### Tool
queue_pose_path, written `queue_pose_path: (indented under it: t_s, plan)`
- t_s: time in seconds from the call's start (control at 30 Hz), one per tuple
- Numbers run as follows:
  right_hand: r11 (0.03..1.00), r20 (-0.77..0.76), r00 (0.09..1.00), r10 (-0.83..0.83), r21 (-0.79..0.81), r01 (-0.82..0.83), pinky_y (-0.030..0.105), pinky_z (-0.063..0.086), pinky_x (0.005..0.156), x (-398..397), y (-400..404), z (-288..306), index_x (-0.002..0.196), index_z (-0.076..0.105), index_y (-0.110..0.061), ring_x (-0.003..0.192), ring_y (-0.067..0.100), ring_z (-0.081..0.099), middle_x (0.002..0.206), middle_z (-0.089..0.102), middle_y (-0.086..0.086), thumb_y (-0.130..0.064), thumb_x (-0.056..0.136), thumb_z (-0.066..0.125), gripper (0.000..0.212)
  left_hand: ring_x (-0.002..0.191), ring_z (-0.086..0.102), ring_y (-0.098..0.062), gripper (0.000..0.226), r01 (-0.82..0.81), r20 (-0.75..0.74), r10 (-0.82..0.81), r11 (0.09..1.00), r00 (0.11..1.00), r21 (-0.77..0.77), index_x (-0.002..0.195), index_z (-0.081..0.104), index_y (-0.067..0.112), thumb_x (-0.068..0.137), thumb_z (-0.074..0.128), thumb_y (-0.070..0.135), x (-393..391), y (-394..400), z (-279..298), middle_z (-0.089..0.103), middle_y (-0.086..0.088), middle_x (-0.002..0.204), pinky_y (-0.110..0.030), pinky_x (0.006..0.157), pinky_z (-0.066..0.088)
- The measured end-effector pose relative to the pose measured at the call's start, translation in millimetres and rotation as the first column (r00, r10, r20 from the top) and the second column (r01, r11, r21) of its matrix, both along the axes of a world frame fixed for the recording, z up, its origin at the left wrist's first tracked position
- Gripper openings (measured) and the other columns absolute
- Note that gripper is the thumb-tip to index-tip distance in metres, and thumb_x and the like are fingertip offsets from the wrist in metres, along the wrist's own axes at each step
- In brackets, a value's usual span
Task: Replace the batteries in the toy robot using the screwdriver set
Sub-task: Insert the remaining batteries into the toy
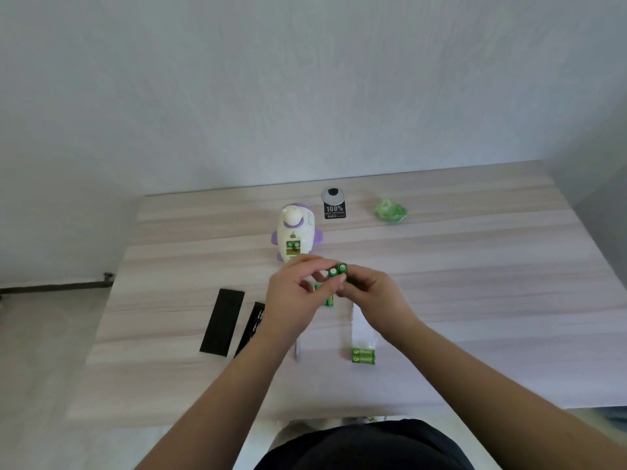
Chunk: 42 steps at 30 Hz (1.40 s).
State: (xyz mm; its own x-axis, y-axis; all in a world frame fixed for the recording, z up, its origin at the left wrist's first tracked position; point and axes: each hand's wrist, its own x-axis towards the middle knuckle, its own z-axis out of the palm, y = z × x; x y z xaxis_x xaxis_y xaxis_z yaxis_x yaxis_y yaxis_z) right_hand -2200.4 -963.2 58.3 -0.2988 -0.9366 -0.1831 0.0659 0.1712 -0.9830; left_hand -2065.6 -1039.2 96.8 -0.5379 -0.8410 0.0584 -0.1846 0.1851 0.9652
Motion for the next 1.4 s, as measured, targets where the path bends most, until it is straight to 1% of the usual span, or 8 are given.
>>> queue_pose_path:
  t_s: [0.13, 0.27, 0.5, 0.67, 0.87, 1.07, 1.23, 1.4]
  plan:
    - [0.999, -0.033, 0.999, 0.002, -0.034, -0.003, 0.042, 0.051, 0.098, 12.2, -16.6, 14.3, 0.111, 0.073, -0.015, 0.104, 0.019, 0.068, 0.104, 0.075, 0.002, -0.007, 0.090, 0.065, 0.023, 0.077, 0.064, -0.011, 0.041, -0.007, -0.023, 0.006, 0.997, 1.000, -0.071, 0.085, 0.071, 0.048, 0.077, 0.080, 0.009, 17.0, -12.2, 14.1, 0.068, 0.017, 0.092, -0.024, 0.061, 0.050]
    - [1.000, -0.116, 0.993, 0.016, -0.023, -0.019, 0.035, 0.052, 0.095, 26.8, -31.3, 26.8, 0.106, 0.073, -0.023, 0.100, 0.017, 0.068, 0.099, 0.075, 0.001, -0.011, 0.090, 0.066, 0.021, 0.079, 0.065, -0.008, 0.024, -0.046, 0.007, 0.046, 0.996, 0.999, -0.081, 0.096, 0.073, 0.030, 0.080, 0.078, 0.013, 33.7, -23.3, 15.7, 0.070, 0.012, 0.090, -0.018, 0.064, 0.050]
    - [0.992, -0.317, 0.945, 0.084, 0.117, -0.048, 0.021, 0.041, 0.063, 59.8, -51.5, 23.6, 0.101, 0.072, -0.033, 0.068, 0.005, 0.050, 0.081, 0.070, 0.002, -0.030, 0.090, 0.066, 0.013, 0.083, 0.065, -0.007, 0.029, -0.007, 0.076, 0.017, 0.992, 0.997, -0.123, 0.111, 0.070, 0.027, 0.086, 0.071, 0.014, 67.5, -52.1, 1.2, 0.070, 0.012, 0.098, -0.018, 0.072, 0.052]
    - [0.970, -0.315, 0.944, 0.099, 0.242, -0.021, 0.022, 0.052, 0.073, 80.1, -63.3, 15.2, 0.103, 0.073, -0.029, 0.074, 0.001, 0.064, 0.080, 0.072, -0.009, -0.031, 0.089, 0.067, 0.015, 0.083, 0.067, -0.005, 0.022, 0.117, 0.204, -0.088, 0.984, 0.975, -0.136, 0.109, 0.069, 0.024, 0.087, 0.069, 0.021, 84.8, -79.4, -21.4, 0.071, 0.009, 0.095, -0.030, 0.078, 0.056]
    - [0.960, -0.468, 0.882, 0.065, 0.269, 0.072, 0.010, 0.046, 0.078, 97.7, -74.3, 7.8, 0.114, 0.065, -0.028, 0.091, -0.005, 0.061, 0.101, 0.069, -0.016, -0.032, 0.088, 0.067, 0.026, 0.082, 0.062, -0.003, 0.021, 0.277, 0.305, -0.212, 0.942, 0.928, -0.187, 0.109, 0.069, 0.026, 0.088, 0.067, 0.026, 93.5, -101.7, -37.9, 0.069, 0.013, 0.093, -0.024, 0.076, 0.053]
    - [0.959, -0.551, 0.834, 0.035, 0.253, 0.126, 0.009, 0.046, 0.074, 96.7, -71.7, -6.8, 0.115, 0.061, -0.031, 0.081, -0.006, 0.061, 0.087, 0.070, -0.017, -0.027, 0.087, 0.069, 0.030, 0.075, 0.059, -0.001, 0.021, 0.371, 0.338, -0.300, 0.913, 0.892, -0.168, 0.109, 0.069, 0.023, 0.088, 0.068, 0.026, 88.5, -110.9, -47.0, 0.068, 0.012, 0.092, -0.014, 0.072, 0.047]
    - [0.932, -0.498, 0.865, -0.055, 0.285, 0.223, 0.003, 0.041, 0.066, 83.9, -70.3, -19.5, 0.121, 0.058, -0.032, 0.083, -0.003, 0.060, 0.094, 0.067, -0.013, -0.025, 0.092, 0.063, 0.030, 0.078, 0.068, -0.002, 0.027, 0.228, 0.260, -0.206, 0.972, 0.943, -0.057, 0.114, 0.068, 0.023, 0.087, 0.071, 0.026, 80.5, -113.1, -58.9, 0.072, 0.009, 0.092, -0.028, 0.078, 0.056]
    - [0.935, -0.539, 0.834, -0.117, 0.224, 0.276, 0.004, 0.041, 0.067, 58.9, -80.8, -27.0, 0.105, 0.058, -0.029, 0.083, -0.008, 0.056, 0.092, 0.059, -0.016, -0.022, 0.091, 0.065, 0.017, 0.080, 0.066, -0.002, 0.019, 0.028, 0.241, 0.010, 0.988, 0.970, -0.154, 0.101, 0.073, 0.022, 0.083, 0.075, 0.018, 68.7, -118.7, -64.5, 0.072, 0.012, 0.090, -0.022, 0.075, 0.053]
